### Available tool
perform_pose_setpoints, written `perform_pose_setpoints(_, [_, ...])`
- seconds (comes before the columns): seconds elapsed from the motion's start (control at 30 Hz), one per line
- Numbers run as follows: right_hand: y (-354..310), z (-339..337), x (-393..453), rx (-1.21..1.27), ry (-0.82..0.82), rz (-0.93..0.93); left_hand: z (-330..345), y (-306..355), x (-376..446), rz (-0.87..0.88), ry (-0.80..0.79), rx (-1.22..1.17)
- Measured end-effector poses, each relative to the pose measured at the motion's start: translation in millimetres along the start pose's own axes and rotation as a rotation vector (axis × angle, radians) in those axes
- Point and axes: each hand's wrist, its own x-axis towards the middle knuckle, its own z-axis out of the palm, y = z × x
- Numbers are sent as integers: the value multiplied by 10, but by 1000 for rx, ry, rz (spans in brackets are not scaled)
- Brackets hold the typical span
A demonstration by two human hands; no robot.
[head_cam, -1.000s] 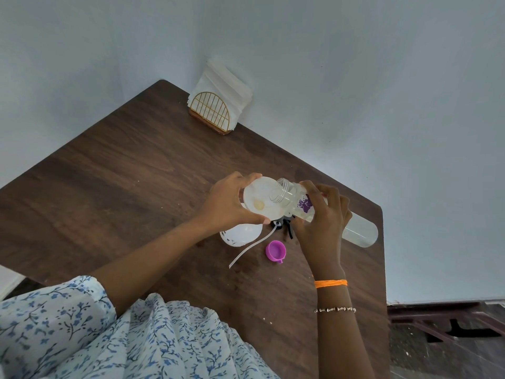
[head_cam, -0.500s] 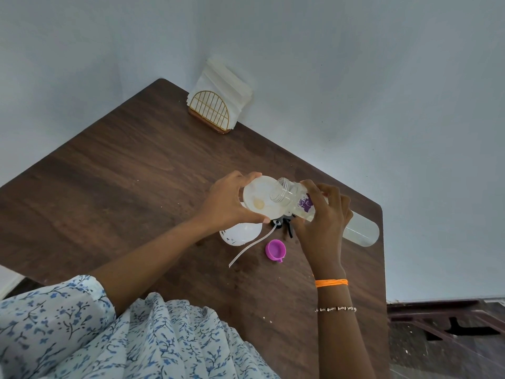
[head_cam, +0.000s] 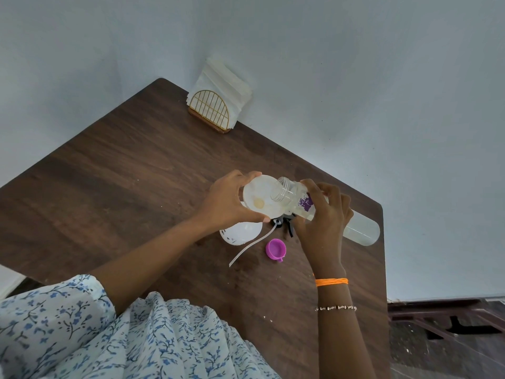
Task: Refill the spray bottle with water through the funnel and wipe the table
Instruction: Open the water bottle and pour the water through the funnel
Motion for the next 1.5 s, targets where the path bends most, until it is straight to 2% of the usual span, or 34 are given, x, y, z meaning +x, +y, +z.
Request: perform_pose_setpoints(1.5, [-3, 12, 4, -5, 17, -1, 3, -29, 10, -1, -8, 2])
